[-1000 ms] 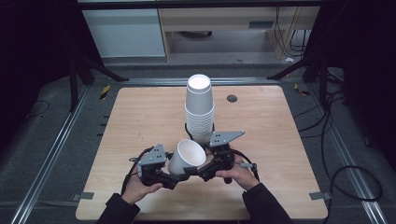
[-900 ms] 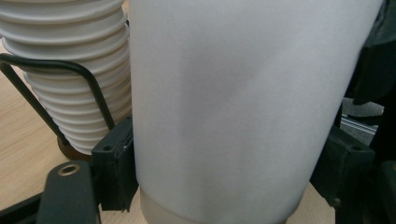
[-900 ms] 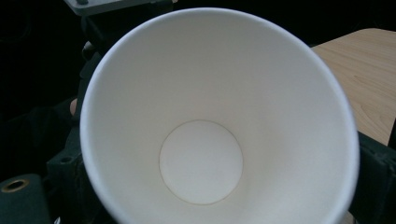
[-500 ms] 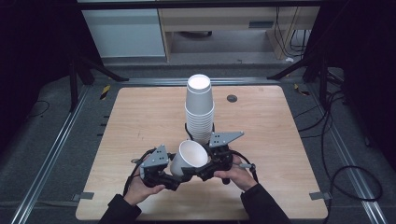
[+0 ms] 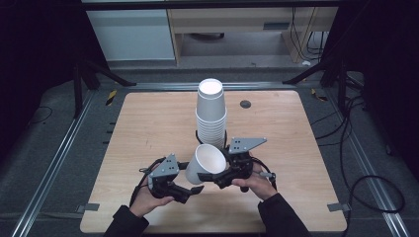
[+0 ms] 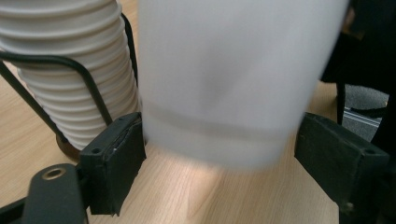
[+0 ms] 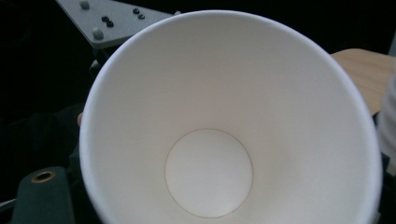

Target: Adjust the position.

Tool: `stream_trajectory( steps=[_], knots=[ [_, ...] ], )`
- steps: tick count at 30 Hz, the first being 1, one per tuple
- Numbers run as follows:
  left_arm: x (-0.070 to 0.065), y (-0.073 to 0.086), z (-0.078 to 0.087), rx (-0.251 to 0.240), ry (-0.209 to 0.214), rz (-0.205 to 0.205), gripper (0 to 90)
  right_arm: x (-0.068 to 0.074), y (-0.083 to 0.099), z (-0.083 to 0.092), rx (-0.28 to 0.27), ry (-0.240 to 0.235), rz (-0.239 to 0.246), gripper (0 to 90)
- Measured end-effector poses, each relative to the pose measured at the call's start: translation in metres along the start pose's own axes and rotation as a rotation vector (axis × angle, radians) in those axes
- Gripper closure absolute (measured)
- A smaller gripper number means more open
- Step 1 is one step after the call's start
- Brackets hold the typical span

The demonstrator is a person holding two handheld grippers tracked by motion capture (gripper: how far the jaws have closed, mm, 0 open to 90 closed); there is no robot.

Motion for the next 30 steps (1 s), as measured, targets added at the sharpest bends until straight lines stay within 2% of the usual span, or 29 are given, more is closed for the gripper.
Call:
stream_trajectory(
  steps=[4, 9, 14, 19, 27, 30],
  knots=[
    [0.008, 0.004, 0.004, 0.014, -0.025, 0.018, 14.8, -0.005, -0.002, 0.01, 0.001, 0.043, 0.014, 14.9],
    [0.021, 0.008, 0.008, 0.025, -0.078, 0.049, 14.7, -0.009, -0.004, 0.021, 0.009, 0.096, 0.029, 14.9],
    [0.036, 0.011, 0.014, 0.02, -0.143, 0.099, 14.8, -0.015, -0.003, 0.03, 0.026, 0.144, 0.043, 14.8],
    [0.054, 0.017, 0.021, 0.017, -0.2, 0.16, 14.7, -0.024, 0.001, 0.04, 0.032, 0.19, 0.028, 14.7],
    [0.073, 0.027, 0.025, 0.037, -0.276, 0.224, 14.8, -0.041, 0.007, 0.062, 0.072, 0.313, 0.032, 14.7],
    [0.077, 0.031, 0.025, 0.044, -0.287, 0.238, 14.9, -0.049, 0.01, 0.072, 0.076, 0.354, 0.024, 14.7]
  ],
)
Point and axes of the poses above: each handheld gripper's, and its own axes: z roughly backward along the jaws, y roughly out of its underside, x roughly to its left, the point moved 7 cm from there along -z, roughly forward along the jaws, and after that the axes turned 7 degrees about z, right-handed, at the moved point
